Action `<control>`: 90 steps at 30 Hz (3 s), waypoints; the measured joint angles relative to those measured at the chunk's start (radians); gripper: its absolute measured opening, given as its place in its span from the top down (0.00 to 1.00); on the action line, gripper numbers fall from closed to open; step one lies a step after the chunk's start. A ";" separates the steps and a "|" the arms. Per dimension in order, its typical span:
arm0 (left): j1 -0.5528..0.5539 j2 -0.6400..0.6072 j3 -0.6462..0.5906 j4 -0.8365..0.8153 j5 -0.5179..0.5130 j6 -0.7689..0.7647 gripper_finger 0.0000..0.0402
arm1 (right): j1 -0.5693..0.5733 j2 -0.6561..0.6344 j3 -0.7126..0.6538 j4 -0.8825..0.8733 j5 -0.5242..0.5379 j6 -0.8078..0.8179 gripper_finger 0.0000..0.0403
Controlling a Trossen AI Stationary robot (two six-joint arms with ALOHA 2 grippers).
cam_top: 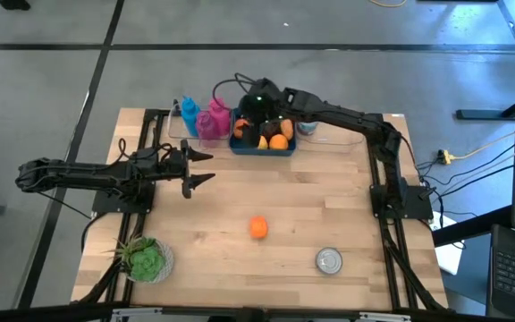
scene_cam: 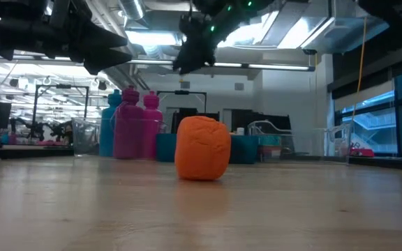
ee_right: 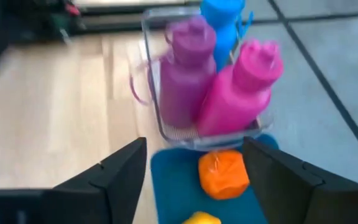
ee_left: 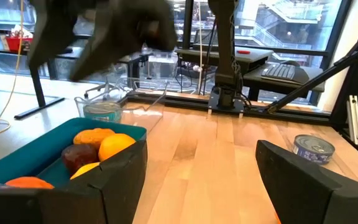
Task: Pick & Place Food Item
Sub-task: Stack the blue can on top of the yellow blue can in the right transparent bin
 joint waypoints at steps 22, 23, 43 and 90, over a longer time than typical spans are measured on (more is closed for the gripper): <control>0.000 0.001 0.000 -0.024 0.001 0.018 0.27 | 0.044 -0.629 -1.018 0.582 0.028 0.239 0.52; 0.000 0.006 0.000 -0.025 0.003 0.027 0.27 | 0.056 -0.659 -1.069 0.621 0.026 0.253 0.52; -0.131 0.406 0.269 -0.039 0.106 0.153 0.27 | 0.404 -0.859 -1.554 1.084 -0.193 0.644 0.52; -0.330 0.631 0.291 0.372 -0.059 -0.060 0.27 | 1.275 -0.541 -1.202 0.111 0.385 1.181 0.52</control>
